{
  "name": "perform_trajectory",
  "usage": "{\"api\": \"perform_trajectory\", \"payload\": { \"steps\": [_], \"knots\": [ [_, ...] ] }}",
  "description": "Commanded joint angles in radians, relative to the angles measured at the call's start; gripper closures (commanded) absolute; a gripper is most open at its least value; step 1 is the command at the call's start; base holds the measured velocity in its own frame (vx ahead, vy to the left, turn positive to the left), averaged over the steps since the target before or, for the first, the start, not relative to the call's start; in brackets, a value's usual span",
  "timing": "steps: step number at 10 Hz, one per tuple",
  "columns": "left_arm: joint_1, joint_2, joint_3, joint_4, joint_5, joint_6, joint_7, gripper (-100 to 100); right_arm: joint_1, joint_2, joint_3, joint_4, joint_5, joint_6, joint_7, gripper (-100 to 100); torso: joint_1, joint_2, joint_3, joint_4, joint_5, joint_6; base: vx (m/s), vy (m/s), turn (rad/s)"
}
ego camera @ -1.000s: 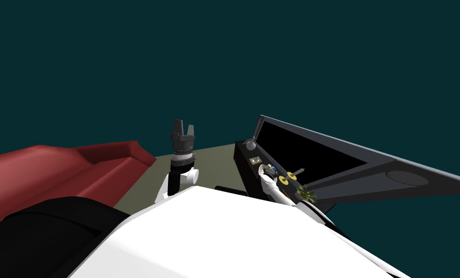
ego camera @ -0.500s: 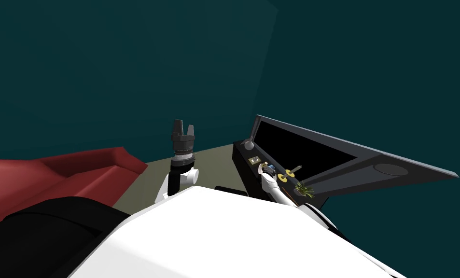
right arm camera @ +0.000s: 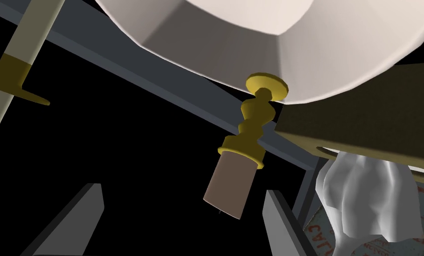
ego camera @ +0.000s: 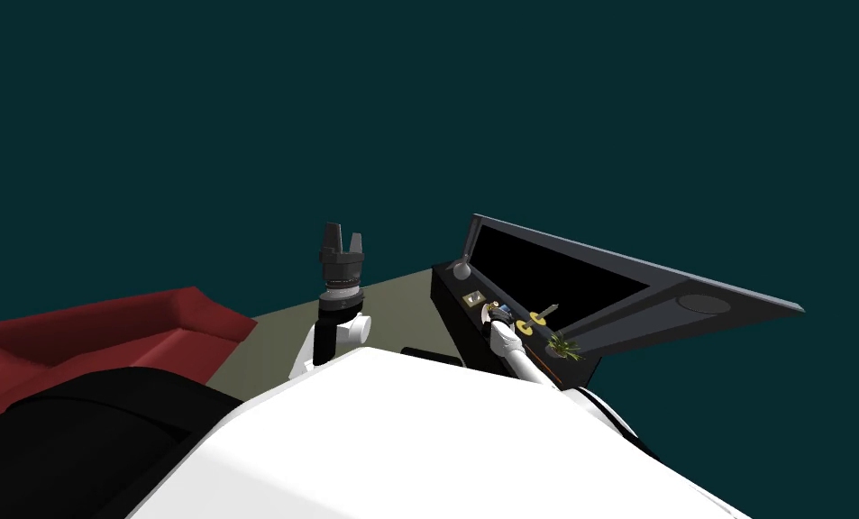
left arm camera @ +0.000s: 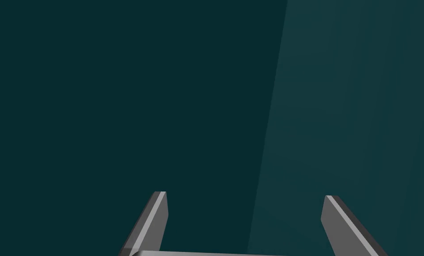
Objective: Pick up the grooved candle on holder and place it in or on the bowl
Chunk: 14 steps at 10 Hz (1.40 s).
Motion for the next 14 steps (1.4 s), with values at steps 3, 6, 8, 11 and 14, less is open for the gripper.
{"api": "perform_trajectory", "payload": {
  "steps": [3,6,8,11,14],
  "knots": [
    [0.0,0.0,0.0,0.0,0.0,0.0,0.0,0,0.014,0.006,-0.064,-0.04,0.008,-0.06,0.084,-100,0.001,-0.001,-0.001,0.0,0.0,0.0,0.027,0.049,-0.112],
    [0.0,0.0,0.0,0.0,0.0,0.0,0.0,0,0.027,0.01,-0.124,-0.076,0.017,-0.117,0.151,-100,0.002,0.0,0.0,0.0,0.0,0.0,0.015,0.056,-0.113],
    [0.0,0.0,0.0,0.0,0.0,0.0,0.0,0,0.039,0.015,-0.184,-0.112,0.026,-0.174,0.216,-100,0.001,-0.001,0.0,0.0,0.0,0.001,0.037,0.066,-0.185],
    [0.0,0.0,0.0,0.0,0.0,0.0,0.0,0,0.052,0.02,-0.243,-0.148,0.034,-0.232,0.285,-100,0.003,-0.001,0.0,0.0,0.001,0.0,0.022,0.071,-0.111],
    [0.0,0.0,0.0,0.0,0.0,0.0,0.0,0,0.077,0.029,-0.34,-0.22,0.051,-0.324,0.375,-100,0.002,-0.001,0.0,0.0,0.0,0.0,0.029,0.079,-0.196]
  ]
}}
